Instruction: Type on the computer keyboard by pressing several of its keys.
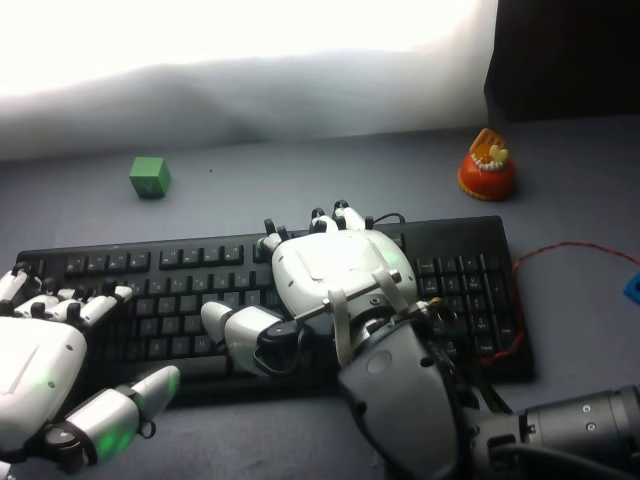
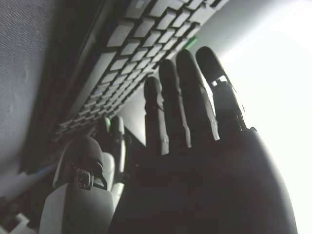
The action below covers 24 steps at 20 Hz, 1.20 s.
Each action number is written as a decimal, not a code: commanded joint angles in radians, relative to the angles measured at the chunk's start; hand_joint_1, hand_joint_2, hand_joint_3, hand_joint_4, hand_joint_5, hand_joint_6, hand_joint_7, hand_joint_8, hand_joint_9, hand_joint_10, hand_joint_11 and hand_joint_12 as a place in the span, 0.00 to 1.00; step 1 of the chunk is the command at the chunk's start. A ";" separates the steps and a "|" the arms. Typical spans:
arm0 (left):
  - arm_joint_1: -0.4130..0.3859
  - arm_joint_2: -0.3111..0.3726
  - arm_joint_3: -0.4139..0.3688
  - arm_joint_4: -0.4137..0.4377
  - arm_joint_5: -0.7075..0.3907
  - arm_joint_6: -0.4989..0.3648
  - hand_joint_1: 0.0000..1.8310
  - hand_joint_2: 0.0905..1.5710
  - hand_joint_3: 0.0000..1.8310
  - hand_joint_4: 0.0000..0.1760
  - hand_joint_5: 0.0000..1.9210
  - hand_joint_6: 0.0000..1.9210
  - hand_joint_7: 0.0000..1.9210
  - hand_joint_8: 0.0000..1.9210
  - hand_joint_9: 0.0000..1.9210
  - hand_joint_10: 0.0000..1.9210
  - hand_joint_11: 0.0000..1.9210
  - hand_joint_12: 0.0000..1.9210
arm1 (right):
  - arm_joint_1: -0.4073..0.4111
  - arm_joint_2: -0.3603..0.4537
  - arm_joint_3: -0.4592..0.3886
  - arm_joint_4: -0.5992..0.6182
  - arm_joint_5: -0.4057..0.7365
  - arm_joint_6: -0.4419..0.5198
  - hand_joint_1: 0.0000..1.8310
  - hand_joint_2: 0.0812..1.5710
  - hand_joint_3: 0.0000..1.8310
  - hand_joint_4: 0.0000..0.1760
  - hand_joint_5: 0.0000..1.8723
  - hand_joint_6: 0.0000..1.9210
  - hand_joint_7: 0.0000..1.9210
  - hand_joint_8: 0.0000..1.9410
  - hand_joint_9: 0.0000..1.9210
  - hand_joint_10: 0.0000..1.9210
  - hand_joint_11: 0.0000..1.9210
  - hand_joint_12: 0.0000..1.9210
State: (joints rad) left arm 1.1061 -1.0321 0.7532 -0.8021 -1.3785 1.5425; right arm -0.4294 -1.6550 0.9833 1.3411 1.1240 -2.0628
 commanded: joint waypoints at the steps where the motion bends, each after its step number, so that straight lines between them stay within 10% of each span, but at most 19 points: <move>1: 0.004 0.002 0.004 0.043 -0.112 -0.006 0.01 0.79 0.00 0.16 0.21 0.01 0.30 0.01 0.26 0.03 0.00 0.60 | -0.011 0.004 0.000 -0.033 0.025 0.004 0.04 0.74 0.00 0.00 0.24 0.05 0.33 0.06 0.07 0.54 0.00 0.71; 5: 0.013 -0.002 0.001 0.043 -0.114 -0.009 0.04 0.79 0.00 0.00 0.37 0.03 0.30 0.00 0.26 0.01 0.00 0.58 | -0.021 0.009 -0.008 -0.033 0.028 0.004 0.02 0.75 0.00 0.00 0.33 0.26 0.30 0.10 0.04 0.59 0.00 0.81; 9: 0.011 -0.008 0.000 0.052 -0.114 -0.012 0.02 0.80 0.00 0.00 0.34 0.00 0.31 0.01 0.24 0.00 0.00 0.48 | -0.023 0.009 -0.009 -0.042 0.018 0.010 0.01 0.76 0.00 0.00 0.30 0.41 0.39 0.08 0.16 0.37 0.00 0.68; 12: 0.008 -0.009 -0.003 0.052 -0.114 -0.013 0.02 0.81 0.00 0.37 0.12 0.00 0.34 0.01 0.32 0.02 0.00 0.53 | -0.024 0.009 -0.008 -0.049 0.017 0.010 0.01 0.78 0.00 0.00 0.19 0.23 0.43 0.07 0.31 0.45 0.05 0.81; 14: 0.005 -0.009 -0.002 0.052 -0.114 -0.013 0.02 0.82 0.00 0.52 0.11 0.01 0.27 0.00 0.34 0.02 0.03 0.63 | -0.024 0.010 -0.009 -0.053 0.015 0.010 0.00 0.78 0.00 0.00 0.22 0.21 0.41 0.07 0.23 0.60 0.13 0.88; 16: 0.005 -0.009 0.001 0.052 -0.111 -0.012 0.02 0.81 0.00 0.00 0.34 0.03 0.21 0.00 0.22 0.00 0.00 0.56 | -0.025 0.010 -0.008 -0.062 0.012 0.011 0.00 0.78 0.00 0.00 0.35 0.25 0.35 0.05 0.08 0.56 0.01 0.91; 19: 0.004 -0.009 0.001 0.052 -0.111 -0.012 0.04 0.81 0.00 0.00 0.50 0.03 0.28 0.01 0.19 0.00 0.00 0.37 | -0.025 0.010 -0.008 -0.077 0.008 0.012 0.00 0.79 0.00 0.00 0.45 0.30 0.39 0.03 0.16 0.34 0.00 0.71; 22: 0.000 -0.007 0.000 0.052 -0.108 -0.013 0.04 0.81 0.00 0.03 0.24 0.00 0.41 0.01 0.33 0.02 0.00 0.48 | -0.023 0.011 -0.006 -0.079 0.005 0.014 0.03 0.80 0.00 0.00 0.26 0.32 0.49 0.04 0.37 0.37 0.01 0.79; 24: -0.005 -0.007 0.001 0.052 -0.108 -0.013 0.03 0.82 0.00 0.31 0.13 0.00 0.36 0.00 0.36 0.02 0.00 0.58 | -0.023 0.011 -0.005 -0.079 0.003 0.015 0.01 0.81 0.00 0.00 0.29 0.26 0.45 0.01 0.26 0.44 0.06 0.88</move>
State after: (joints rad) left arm 1.1038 -1.0431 0.7502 -0.7860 -1.3979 1.5284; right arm -0.4438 -1.6466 0.9794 1.2842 1.1164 -2.0521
